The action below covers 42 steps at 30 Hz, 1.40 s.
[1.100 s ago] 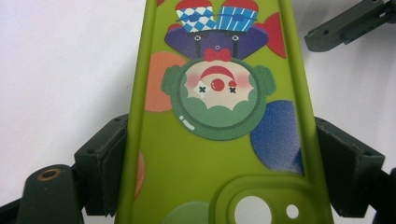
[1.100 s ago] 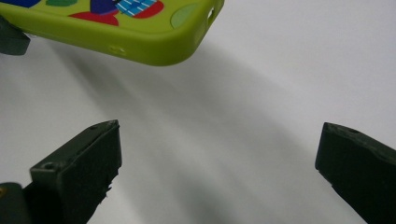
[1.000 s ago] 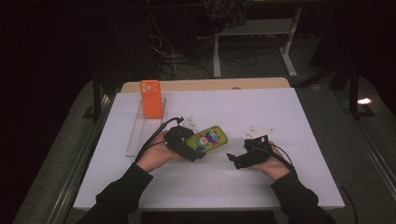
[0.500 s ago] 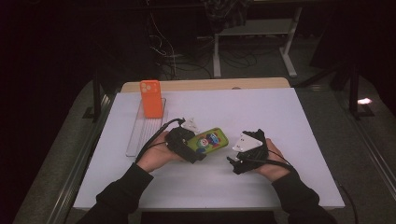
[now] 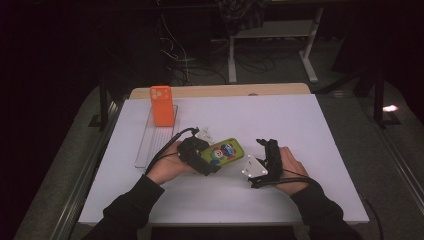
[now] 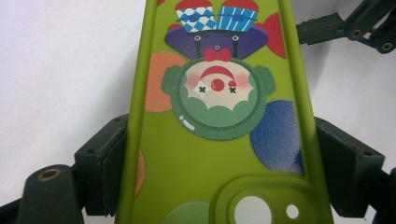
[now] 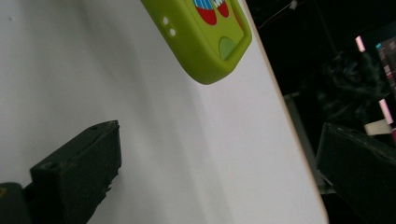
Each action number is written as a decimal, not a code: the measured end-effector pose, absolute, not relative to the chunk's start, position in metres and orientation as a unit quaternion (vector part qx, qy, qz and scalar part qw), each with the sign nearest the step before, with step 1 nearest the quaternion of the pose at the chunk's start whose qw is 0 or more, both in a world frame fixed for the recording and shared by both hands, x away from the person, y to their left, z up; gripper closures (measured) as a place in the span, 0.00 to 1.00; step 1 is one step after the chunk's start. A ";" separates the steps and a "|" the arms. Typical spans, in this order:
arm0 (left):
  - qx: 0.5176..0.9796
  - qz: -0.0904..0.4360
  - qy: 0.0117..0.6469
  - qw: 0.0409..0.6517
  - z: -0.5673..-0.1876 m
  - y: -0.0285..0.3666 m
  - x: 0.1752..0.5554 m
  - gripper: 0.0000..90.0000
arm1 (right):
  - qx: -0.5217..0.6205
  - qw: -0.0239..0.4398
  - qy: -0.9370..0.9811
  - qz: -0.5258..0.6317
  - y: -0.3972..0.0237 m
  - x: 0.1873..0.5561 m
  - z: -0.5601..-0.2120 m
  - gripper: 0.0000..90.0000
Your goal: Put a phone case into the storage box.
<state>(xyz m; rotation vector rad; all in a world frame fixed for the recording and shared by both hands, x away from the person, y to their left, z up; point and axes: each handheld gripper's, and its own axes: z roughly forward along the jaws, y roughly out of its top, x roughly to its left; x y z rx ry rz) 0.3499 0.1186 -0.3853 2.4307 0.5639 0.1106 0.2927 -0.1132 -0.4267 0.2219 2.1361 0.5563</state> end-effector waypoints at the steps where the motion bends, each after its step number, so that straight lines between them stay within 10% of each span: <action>1: 0.923 0.043 0.215 0.317 -0.385 0.119 0.350 0.18 | 0.080 0.457 0.858 0.220 -0.112 0.292 -0.427 0.00; 16: 0.924 0.051 0.215 0.311 -0.382 0.118 0.351 0.18 | -0.018 0.551 0.817 0.166 -0.098 0.281 -0.432 0.01; 42: 0.926 0.049 0.210 0.310 -0.384 0.110 0.345 0.18 | -0.110 0.602 0.777 0.148 -0.062 0.267 -0.443 0.55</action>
